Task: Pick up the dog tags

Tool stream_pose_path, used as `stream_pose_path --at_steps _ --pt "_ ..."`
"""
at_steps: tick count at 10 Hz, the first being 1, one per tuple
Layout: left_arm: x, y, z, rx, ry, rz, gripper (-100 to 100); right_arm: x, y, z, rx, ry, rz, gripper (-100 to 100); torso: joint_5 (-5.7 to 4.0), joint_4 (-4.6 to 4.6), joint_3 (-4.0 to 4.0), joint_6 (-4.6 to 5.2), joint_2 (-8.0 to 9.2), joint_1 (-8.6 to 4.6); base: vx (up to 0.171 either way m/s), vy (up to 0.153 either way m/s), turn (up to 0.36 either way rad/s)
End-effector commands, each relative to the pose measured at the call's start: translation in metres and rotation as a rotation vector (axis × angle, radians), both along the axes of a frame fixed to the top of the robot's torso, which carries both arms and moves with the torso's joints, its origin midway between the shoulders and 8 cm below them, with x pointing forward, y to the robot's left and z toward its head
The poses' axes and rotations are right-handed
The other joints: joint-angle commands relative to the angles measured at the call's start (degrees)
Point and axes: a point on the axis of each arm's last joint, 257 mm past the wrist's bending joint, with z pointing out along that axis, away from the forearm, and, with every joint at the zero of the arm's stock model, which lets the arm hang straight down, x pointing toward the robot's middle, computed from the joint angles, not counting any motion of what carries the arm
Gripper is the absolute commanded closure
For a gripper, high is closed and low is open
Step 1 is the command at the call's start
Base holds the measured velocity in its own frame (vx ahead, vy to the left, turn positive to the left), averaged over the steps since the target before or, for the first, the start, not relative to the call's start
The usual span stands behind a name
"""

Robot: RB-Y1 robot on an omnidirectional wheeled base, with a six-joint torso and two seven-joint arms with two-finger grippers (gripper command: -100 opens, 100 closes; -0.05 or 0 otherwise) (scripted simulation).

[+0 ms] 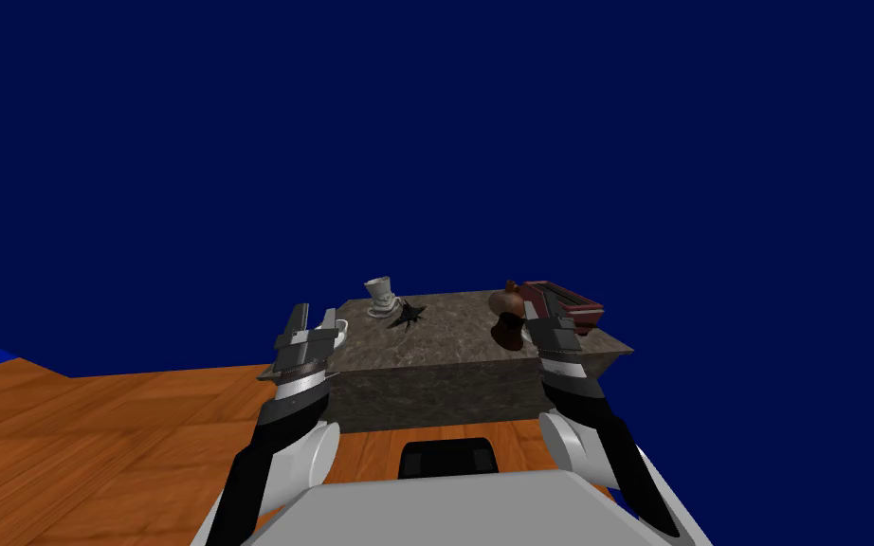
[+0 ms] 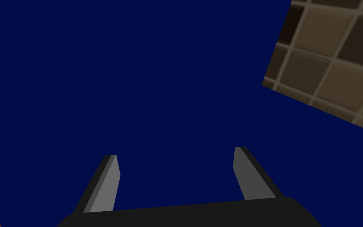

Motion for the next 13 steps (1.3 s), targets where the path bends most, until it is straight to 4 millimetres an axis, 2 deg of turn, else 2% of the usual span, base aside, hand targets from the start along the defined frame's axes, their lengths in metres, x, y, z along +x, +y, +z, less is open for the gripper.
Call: stream_pose_path --at_steps 1,7,13 --pt "0.004 -0.003 -0.001 0.025 0.019 -0.016 -100 0.000 0.000 0.000 0.000 0.000 0.000 0 0.00 0.00 0.00 0.00 0.00 0.00 0.001 0.016 -0.041" --pt "0.023 -0.006 -0.015 0.080 0.135 -0.056 -100 0.000 0.000 0.000 0.000 0.000 0.000 0 0.09 0.01 0.03 0.01 0.05 0.42 -0.010 0.078 -0.083" --pt "0.041 0.003 -0.038 0.064 0.271 -0.059 -100 0.000 0.000 0.000 0.000 0.000 0.000 0 0.10 0.01 0.01 0.00 0.02 0.41 -0.017 0.097 -0.096"
